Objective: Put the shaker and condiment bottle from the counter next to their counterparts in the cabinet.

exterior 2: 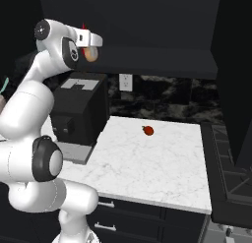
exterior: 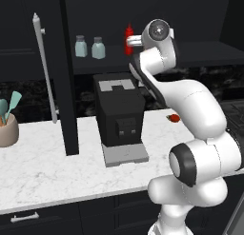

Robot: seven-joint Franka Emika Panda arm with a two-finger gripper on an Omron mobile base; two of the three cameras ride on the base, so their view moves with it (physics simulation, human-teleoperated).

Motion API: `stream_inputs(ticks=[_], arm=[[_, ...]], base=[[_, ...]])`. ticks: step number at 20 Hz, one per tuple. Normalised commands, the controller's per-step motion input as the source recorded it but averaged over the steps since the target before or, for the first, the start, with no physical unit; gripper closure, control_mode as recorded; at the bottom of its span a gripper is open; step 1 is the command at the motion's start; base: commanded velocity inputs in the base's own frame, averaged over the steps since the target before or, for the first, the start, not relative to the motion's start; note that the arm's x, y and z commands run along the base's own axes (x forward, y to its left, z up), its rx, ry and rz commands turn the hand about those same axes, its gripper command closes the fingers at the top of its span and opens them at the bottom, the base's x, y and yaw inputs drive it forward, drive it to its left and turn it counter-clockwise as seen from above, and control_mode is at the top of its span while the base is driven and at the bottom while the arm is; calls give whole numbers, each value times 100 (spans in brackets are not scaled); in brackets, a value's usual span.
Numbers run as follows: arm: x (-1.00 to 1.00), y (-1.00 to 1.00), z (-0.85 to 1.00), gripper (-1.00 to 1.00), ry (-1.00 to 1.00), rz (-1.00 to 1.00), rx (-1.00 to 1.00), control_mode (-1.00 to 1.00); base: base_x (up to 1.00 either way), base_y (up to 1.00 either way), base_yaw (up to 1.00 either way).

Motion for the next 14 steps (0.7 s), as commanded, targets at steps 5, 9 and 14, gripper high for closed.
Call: stream_inputs(ticks=[5, 9, 14], arm=[[18, 0, -1, 100, 13, 0, 0, -100], [18, 0, -1, 100, 7, 0, 0, -100], [12, 0, 0, 100, 3, 0, 0, -100]], base=[[0, 0, 0], [0, 0, 0], [0, 0, 0]])
